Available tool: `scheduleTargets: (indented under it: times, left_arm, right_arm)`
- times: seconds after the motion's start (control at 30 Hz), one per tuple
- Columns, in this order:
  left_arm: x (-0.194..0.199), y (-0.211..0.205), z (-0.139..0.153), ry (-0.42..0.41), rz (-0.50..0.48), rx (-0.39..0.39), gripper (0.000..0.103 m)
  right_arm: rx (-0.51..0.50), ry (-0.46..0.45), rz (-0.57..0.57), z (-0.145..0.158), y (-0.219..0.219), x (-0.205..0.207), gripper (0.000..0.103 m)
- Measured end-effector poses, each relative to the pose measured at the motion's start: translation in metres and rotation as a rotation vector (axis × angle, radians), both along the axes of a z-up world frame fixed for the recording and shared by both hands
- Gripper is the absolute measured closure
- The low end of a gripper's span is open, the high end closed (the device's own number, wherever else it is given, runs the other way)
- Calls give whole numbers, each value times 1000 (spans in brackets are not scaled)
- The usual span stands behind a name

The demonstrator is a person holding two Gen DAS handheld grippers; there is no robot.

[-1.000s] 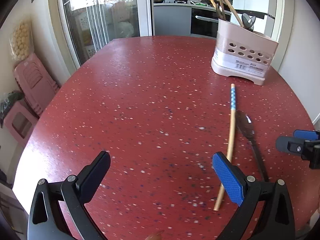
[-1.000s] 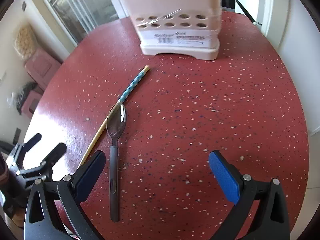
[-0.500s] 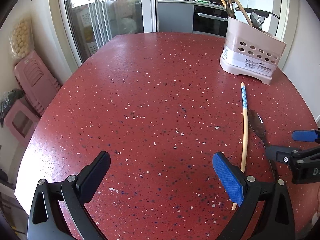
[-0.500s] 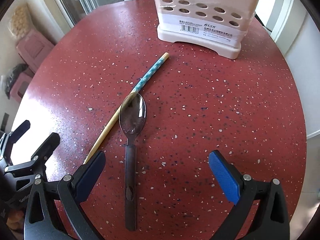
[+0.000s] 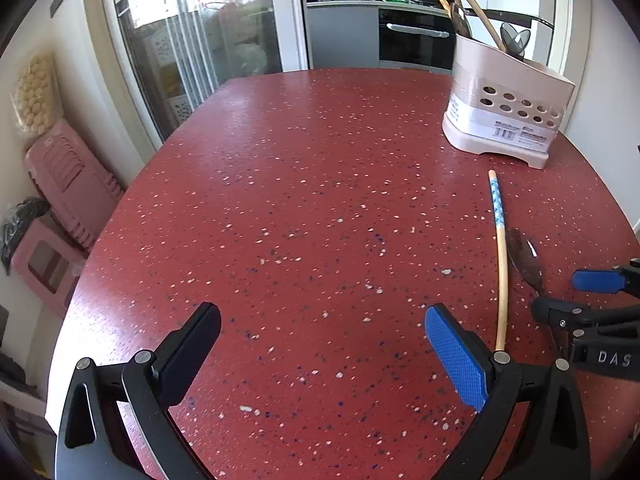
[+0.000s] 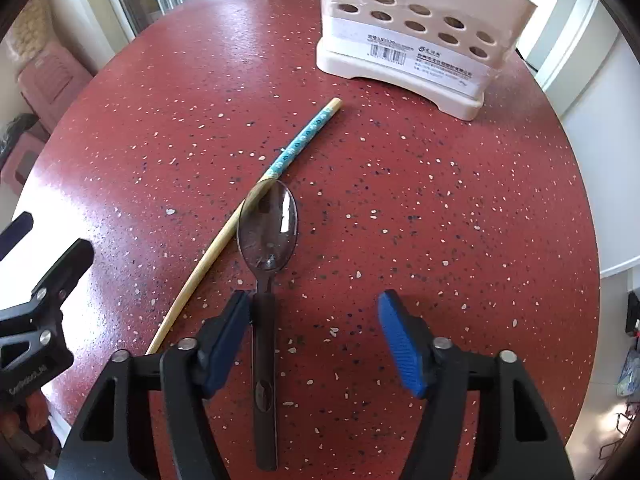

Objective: Organize utensils
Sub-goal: 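Close the right tool on the dark spoon's handle, then grasp the blue-patterned chopstick with the left tool while the right tool holds the spoon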

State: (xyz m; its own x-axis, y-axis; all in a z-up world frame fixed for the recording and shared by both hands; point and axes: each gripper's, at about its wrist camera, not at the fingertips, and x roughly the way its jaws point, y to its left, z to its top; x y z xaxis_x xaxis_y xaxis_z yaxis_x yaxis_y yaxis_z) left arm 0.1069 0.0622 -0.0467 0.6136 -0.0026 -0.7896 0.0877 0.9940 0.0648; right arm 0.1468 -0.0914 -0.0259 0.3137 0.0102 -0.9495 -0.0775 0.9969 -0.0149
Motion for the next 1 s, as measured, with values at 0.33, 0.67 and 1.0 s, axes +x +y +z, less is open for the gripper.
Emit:
scheduleTargets:
  times: [0.33,0.67,1.0]
  left_arm:
    - [11,-27,6,27,-137,-31,0]
    - [45,-86,-5,153,-278,-61,0]
    - [69,-131,-13,247,-370,3,3]
  right_arm:
    - [31,-20,-14,3,-17,-10,91]
    - [241,-53,-64,8,-60,-18,90]
    - [315,-83,-89,16,-103,-31,90]
